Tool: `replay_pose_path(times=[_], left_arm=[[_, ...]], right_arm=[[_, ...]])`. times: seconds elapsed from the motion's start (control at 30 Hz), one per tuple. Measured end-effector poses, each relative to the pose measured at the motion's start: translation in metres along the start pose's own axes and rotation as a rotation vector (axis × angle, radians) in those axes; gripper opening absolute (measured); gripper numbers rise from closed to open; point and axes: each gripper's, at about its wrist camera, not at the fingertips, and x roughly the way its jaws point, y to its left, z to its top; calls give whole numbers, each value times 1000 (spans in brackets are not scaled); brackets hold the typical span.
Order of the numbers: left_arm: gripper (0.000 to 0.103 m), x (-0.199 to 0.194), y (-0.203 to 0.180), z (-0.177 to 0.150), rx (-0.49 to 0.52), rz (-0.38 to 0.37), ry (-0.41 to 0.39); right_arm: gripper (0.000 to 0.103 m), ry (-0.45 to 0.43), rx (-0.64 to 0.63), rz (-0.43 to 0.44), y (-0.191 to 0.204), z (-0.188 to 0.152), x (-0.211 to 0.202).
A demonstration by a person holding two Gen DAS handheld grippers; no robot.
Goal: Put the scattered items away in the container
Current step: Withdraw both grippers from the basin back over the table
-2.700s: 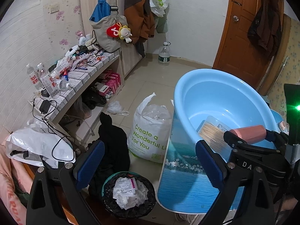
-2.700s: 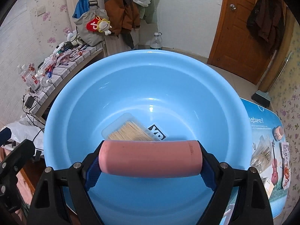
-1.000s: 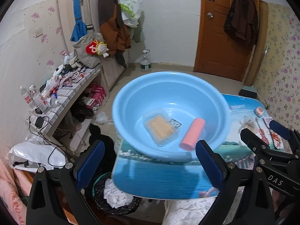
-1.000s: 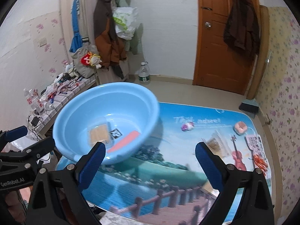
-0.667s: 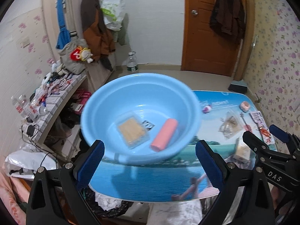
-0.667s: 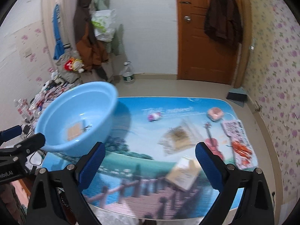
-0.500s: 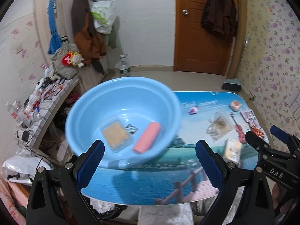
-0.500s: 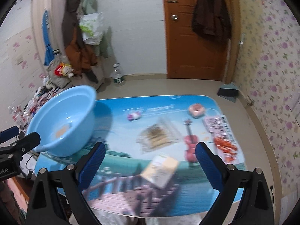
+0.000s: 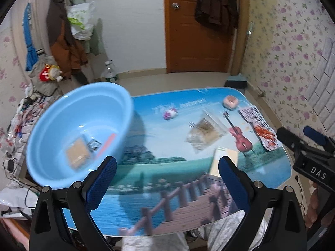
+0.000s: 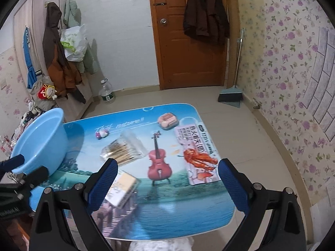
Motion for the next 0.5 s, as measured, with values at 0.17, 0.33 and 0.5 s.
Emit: replay_pose_path(times=[0.17,0.33,0.5], left_arm=[[99,21,-24,-7,40,-27,17],[99,45,-46,-14,88,-47,54],[99,66,-60,-15,114,-66,80]], right_arm=[[97,-1,9,-10,-16,-1,5],[97,3,23,-14,-28,-2,17],[97,17,37,-16,-34,-4,27]])
